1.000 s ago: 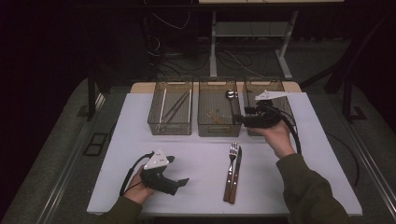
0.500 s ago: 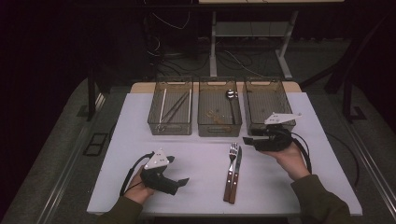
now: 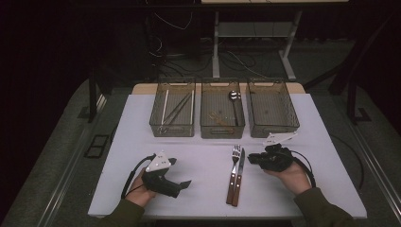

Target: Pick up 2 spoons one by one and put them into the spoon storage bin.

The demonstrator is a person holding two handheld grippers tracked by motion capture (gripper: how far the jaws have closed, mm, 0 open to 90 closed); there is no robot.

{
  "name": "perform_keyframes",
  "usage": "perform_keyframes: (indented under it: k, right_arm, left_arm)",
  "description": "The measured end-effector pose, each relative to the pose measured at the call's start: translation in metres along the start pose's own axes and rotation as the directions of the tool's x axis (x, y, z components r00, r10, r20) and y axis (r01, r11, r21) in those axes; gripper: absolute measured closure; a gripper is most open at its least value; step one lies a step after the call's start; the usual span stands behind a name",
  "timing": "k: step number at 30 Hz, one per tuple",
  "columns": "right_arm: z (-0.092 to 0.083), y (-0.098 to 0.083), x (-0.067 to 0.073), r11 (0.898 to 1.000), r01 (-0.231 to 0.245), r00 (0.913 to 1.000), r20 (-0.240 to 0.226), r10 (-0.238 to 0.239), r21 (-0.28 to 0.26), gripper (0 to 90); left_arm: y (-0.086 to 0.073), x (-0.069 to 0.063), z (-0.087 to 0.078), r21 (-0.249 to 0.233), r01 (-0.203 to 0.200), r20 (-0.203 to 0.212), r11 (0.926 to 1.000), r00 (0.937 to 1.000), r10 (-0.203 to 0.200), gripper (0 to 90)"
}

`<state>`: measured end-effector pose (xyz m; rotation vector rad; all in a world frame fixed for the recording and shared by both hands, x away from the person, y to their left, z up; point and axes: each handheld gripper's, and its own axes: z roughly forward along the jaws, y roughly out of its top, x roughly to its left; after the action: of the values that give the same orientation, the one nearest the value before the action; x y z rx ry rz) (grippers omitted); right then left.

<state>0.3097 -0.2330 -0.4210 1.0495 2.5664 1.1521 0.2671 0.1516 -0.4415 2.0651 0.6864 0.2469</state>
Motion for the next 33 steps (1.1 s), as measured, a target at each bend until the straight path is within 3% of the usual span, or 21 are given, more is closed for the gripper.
perform_keyframes:
  k: [3, 15, 22, 27, 33]
  right_arm:
    - [0.004, -0.001, 0.001, 1.000, -0.005, 0.9997, -0.024, 0.005, 0.013, 90.0]
    - [0.012, -0.003, 0.009, 0.998, 0.009, 0.9987, -0.050, -0.006, 0.059, 90.0]
    - [0.013, -0.012, 0.025, 0.995, 0.035, 0.9961, -0.083, -0.028, 0.089, 90.0]
    - [0.018, -0.014, 0.031, 0.992, 0.061, 0.9957, -0.076, -0.053, 0.107, 90.0]
    - [0.021, -0.014, 0.030, 0.993, 0.058, 0.9970, -0.057, -0.052, 0.104, 90.0]
  left_arm:
    - [0.000, 0.000, 0.000, -0.001, 0.002, 0.001, 1.0000, 1.0000, -0.002, 3.6]
    - [0.000, 0.000, 0.000, -0.003, -0.004, 0.003, 1.0000, 1.0000, 0.004, 3.6]
    - [0.000, 0.000, 0.000, -0.002, -0.002, 0.002, 1.0000, 1.0000, 0.002, 3.6]
    - [0.000, -0.001, 0.000, -0.003, 0.000, 0.002, 1.0000, 1.0000, 0.000, 3.6]
    - [0.000, -0.001, 0.000, -0.003, 0.000, 0.001, 1.0000, 1.0000, 0.000, 3.6]
